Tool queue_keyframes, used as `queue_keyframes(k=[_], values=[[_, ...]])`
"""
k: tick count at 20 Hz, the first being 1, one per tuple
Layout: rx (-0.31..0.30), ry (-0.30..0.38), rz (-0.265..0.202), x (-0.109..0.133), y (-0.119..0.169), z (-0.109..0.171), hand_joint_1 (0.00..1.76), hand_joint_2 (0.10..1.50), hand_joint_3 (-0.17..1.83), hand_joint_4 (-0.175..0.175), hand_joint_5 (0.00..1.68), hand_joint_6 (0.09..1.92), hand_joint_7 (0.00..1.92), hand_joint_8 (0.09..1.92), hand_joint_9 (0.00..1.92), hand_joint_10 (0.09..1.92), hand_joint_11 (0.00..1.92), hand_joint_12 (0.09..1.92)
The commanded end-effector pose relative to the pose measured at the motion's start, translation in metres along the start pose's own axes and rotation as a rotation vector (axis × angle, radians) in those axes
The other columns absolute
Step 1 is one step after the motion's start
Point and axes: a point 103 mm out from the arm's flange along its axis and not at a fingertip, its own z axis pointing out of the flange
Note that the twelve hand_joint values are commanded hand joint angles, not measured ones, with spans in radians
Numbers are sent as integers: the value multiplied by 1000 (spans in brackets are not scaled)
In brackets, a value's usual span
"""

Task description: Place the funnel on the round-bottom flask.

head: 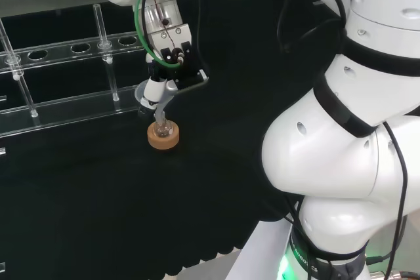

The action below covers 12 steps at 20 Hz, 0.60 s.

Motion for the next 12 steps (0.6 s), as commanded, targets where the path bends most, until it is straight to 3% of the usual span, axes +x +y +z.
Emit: queue_keyframes(k=[1,6,12], values=[[11,8,5,-1,2,3,816,1169,-175,-22,733,765,591,738,834,493,613,1215],[15,22,10,-2,1,4,806,1160,-175,-24,698,747,491,723,784,507,587,1233],[25,31,0,-3,-1,3,765,1136,-175,-44,472,604,275,729,604,592,503,1273]])
